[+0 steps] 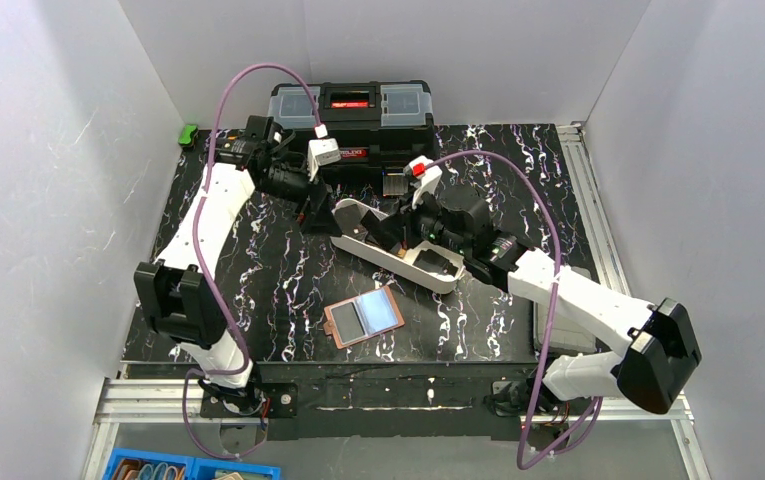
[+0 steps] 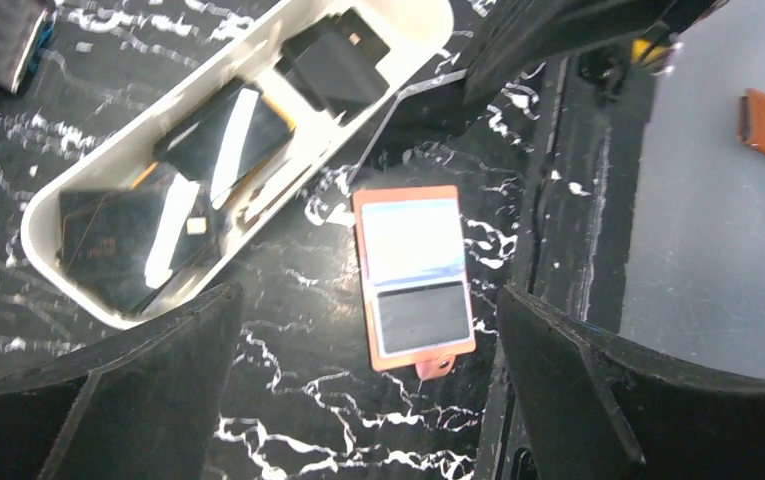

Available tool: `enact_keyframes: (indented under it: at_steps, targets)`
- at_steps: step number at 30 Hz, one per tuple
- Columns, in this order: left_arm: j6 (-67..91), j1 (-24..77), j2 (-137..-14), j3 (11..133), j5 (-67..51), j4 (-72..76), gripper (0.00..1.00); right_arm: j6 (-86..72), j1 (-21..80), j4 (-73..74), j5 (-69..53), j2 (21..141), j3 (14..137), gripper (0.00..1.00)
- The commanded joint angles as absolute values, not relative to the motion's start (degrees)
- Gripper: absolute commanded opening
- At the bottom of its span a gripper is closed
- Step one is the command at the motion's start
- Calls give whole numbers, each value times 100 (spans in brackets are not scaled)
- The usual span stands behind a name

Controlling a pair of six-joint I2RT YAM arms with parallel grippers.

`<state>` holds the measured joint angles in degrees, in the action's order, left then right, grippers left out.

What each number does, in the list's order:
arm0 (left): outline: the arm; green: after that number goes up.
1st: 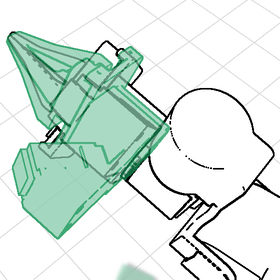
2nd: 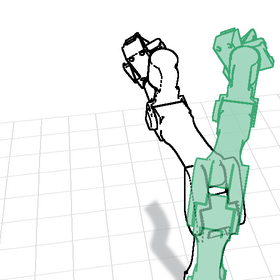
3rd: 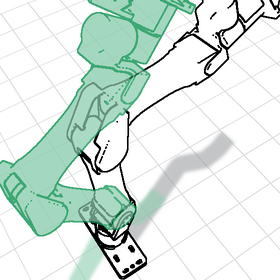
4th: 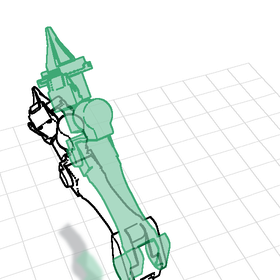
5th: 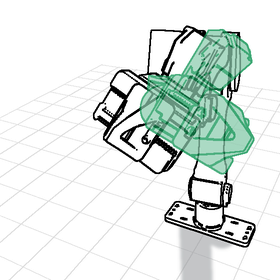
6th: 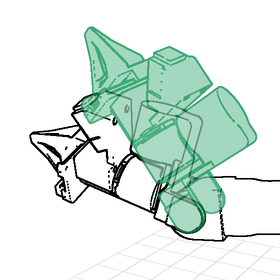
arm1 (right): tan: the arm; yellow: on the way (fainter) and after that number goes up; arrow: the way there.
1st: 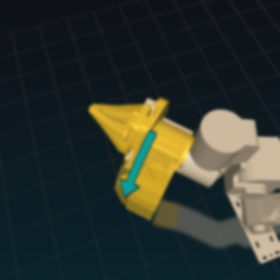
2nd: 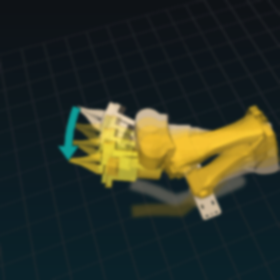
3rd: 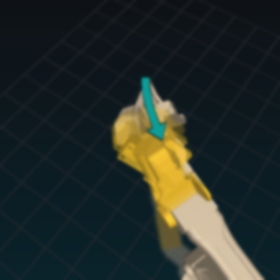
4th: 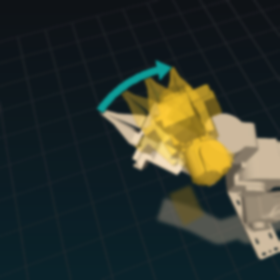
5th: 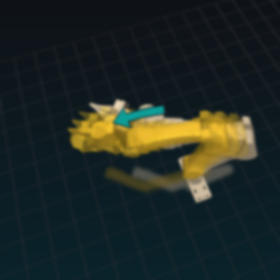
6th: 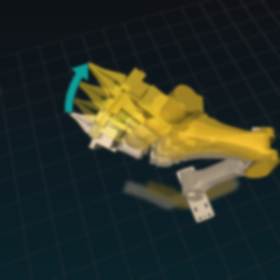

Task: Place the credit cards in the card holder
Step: Pick up the credit card from the storage box, then insert the credit card into the card holder.

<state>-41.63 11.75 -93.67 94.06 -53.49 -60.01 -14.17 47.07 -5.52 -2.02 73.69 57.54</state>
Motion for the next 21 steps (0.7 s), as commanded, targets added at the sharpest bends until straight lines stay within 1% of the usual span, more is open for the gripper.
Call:
enact_keyframes:
  at_steps: [1,4,9,17,19,20,21]
  targets:
    - [-5070,1177,-9560,10073,-6645,-7031,98,-1574,4796,-512,-1035,7136,5986,1]
    - [-5839,1214,-9825,10436,-7005,-7871,98,-1519,4833,-434,-1227,7102,6085,1]
    - [-7314,1380,-10280,10883,-7188,-9516,98,-1485,4905,-361,-1624,7166,6350,1]
    - [-7661,1603,-10153,10656,-7187,-9637,98,-1468,4998,-397,-1843,7280,6733,1]
    - [-7591,1624,-10167,10746,-7212,-9643,90,-1447,5009,-378,-1825,7302,6795,1]
    - [-7542,1628,-10163,10779,-7215,-9642,84,-1436,5014,-390,-1804,7298,6806,1]
    - [-7489,1647,-10154,10795,-7205,-9642,74,-1429,5018,-394,-1768,7295,6811,1]
